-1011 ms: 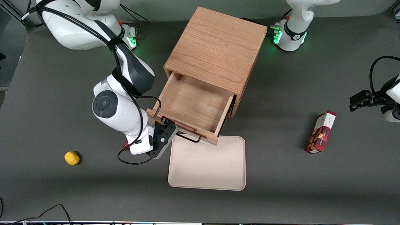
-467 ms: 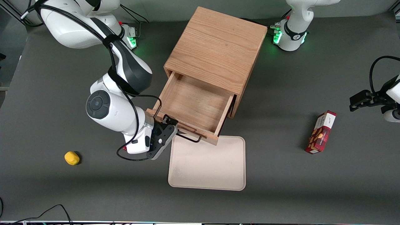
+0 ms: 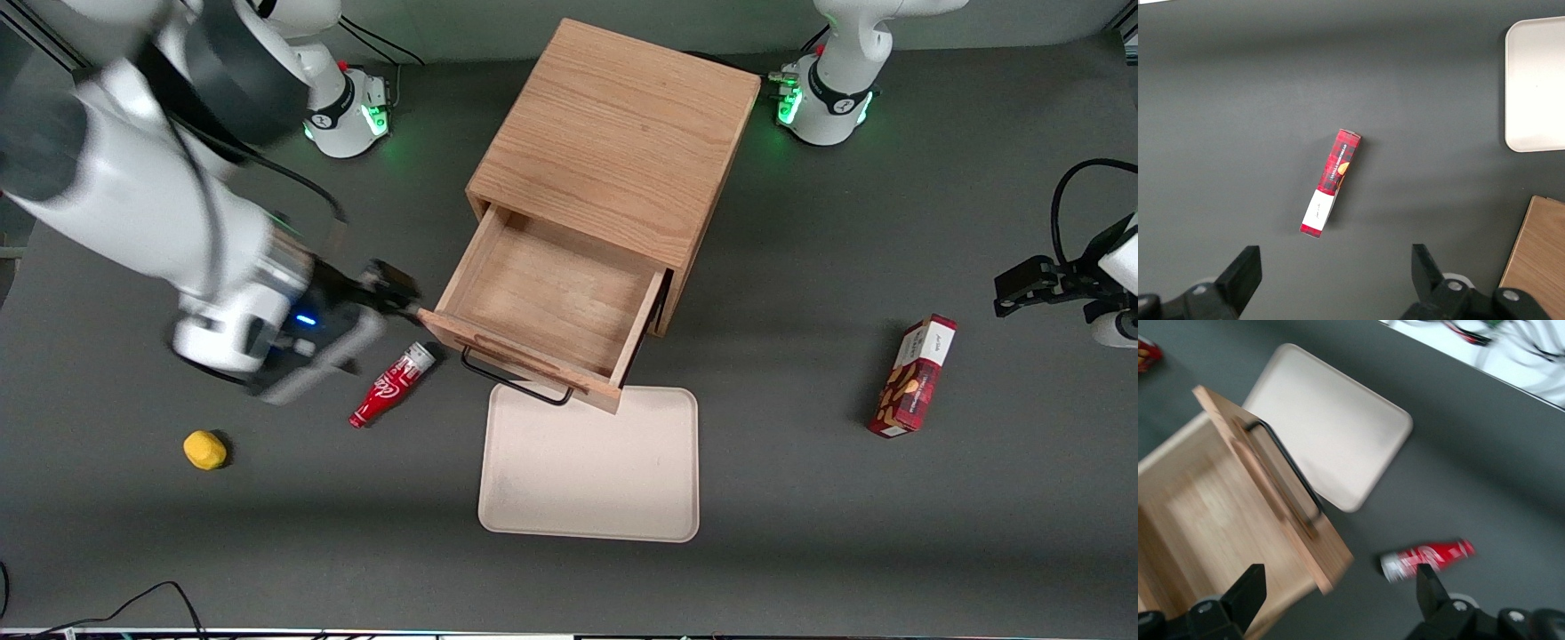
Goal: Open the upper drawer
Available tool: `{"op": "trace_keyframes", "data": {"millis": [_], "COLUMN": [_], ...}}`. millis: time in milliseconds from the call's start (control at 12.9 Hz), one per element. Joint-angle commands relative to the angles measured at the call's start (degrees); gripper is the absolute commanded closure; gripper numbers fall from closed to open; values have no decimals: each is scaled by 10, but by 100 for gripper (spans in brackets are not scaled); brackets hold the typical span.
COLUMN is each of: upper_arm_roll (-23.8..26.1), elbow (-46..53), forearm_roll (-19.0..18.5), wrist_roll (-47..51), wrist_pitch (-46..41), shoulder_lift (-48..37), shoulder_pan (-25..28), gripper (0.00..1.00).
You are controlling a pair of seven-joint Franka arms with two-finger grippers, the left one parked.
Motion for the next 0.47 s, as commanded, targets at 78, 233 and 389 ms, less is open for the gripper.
{"op": "trace_keyframes", "data": {"millis": [78, 233, 389], "upper_arm_roll": [-74, -119, -157], "elbow": [-179, -262, -334], "forearm_roll": [-18, -16, -14], "wrist_roll": [29, 36, 47], "wrist_pitch": [-5, 13, 19], "shoulder_lift": [-168, -237, -293], "shoulder_pan": [-2, -3, -3], "gripper": [0, 0, 0]}}
